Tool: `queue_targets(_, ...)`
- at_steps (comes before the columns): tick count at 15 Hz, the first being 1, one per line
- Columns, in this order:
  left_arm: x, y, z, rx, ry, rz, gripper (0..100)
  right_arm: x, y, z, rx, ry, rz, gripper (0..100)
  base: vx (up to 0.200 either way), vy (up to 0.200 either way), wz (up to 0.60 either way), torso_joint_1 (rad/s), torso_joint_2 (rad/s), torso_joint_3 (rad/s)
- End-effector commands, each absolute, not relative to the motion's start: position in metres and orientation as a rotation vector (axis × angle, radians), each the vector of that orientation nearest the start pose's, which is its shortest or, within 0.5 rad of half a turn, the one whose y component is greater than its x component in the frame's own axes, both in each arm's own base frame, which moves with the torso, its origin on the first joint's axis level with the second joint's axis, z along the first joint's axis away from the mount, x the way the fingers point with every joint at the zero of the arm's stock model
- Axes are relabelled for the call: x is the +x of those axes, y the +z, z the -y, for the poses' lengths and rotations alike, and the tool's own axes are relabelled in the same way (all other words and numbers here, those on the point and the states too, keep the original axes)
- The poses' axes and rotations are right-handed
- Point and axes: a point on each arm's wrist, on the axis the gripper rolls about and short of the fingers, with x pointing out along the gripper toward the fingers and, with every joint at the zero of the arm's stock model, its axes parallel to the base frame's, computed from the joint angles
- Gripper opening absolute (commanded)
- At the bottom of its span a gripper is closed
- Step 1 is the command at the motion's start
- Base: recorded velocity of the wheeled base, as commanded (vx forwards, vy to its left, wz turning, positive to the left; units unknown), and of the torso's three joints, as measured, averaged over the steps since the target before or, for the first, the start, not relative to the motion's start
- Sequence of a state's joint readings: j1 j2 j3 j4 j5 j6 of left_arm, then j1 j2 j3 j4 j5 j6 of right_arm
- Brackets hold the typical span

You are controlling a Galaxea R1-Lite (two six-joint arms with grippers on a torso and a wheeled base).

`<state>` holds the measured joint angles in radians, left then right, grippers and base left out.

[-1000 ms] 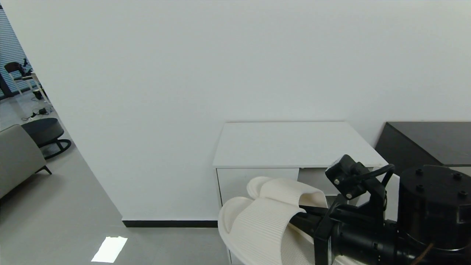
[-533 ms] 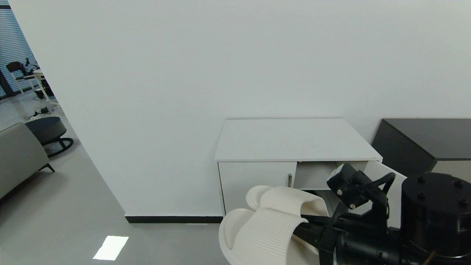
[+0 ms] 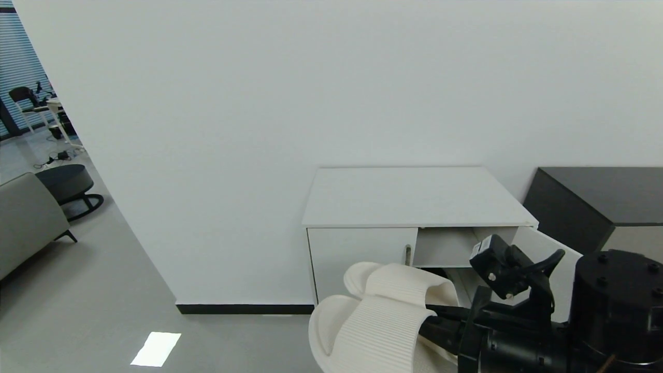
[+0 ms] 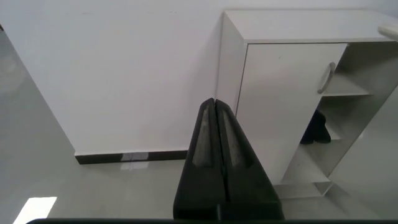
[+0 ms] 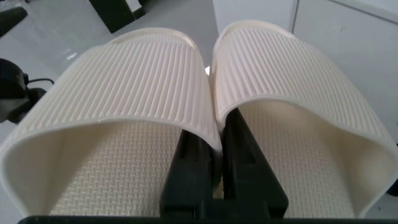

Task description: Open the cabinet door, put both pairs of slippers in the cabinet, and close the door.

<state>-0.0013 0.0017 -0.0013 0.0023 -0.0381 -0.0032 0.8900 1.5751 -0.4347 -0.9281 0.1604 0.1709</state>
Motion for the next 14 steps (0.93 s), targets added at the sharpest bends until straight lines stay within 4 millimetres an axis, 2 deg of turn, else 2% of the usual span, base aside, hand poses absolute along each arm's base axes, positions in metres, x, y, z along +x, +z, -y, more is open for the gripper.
queue_targets(1,-0.0227,0.0754,0.0008,-0.003,-0.04,-0.003,0,0.1505,0.1452,-0.1915,0.066,1.025,-0.32,0,0.0,-0.2,0.0,-0.007,0.0,0.002)
queue_targets(14,-0.0228,0.0756,0.0008,-0.003,-0.04,-0.003,0,0.1499,0.1446,-0.1908,0.057,1.026,-0.316,0,0.0,-0.2,0.0,0.005,0.0,0.002)
